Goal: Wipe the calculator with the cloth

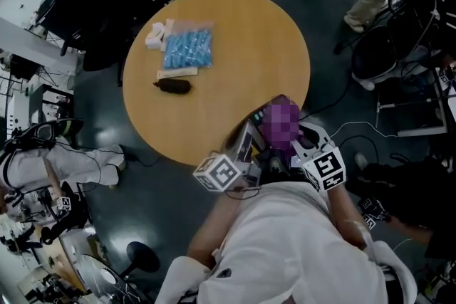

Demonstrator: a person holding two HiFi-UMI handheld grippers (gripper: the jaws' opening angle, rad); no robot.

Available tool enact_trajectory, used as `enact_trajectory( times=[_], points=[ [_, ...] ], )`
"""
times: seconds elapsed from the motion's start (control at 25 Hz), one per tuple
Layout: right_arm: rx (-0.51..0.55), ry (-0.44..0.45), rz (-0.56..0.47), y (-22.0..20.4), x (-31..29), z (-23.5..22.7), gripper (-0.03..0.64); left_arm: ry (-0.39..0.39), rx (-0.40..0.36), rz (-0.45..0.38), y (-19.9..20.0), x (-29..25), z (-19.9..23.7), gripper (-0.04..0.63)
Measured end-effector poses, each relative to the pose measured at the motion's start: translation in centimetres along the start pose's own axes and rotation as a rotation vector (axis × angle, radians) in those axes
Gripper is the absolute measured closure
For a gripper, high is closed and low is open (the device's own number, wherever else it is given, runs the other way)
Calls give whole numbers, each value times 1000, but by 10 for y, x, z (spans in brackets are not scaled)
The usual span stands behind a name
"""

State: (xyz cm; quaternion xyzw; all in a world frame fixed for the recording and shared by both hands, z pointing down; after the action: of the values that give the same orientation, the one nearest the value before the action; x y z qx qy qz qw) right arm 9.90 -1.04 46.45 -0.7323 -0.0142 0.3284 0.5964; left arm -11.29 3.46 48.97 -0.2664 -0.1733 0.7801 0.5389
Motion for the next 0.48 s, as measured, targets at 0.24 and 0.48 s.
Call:
enact_trajectory(
  times=[0.24, 0.48],
  points=[
    [-30, -129, 13, -7, 24, -35, 529, -18, -238, -10, 2, 3, -13, 546],
    [162, -19, -79, 60, 42, -17, 529, -118, -629, 71, -10, -3, -21, 546]
  ],
)
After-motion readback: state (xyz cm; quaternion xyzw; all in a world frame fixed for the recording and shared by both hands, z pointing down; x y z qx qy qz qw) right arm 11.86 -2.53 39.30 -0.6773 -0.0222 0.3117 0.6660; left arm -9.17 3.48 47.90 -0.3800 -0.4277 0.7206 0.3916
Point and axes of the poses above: the fingertips, and each gripper's own axes: x backward along the fingers, z to its left, y out of its top, the point moved 8 cm from there along x, backward along the fingers, and after that the axes turned 5 degrees about y, right-handed, at the moved point
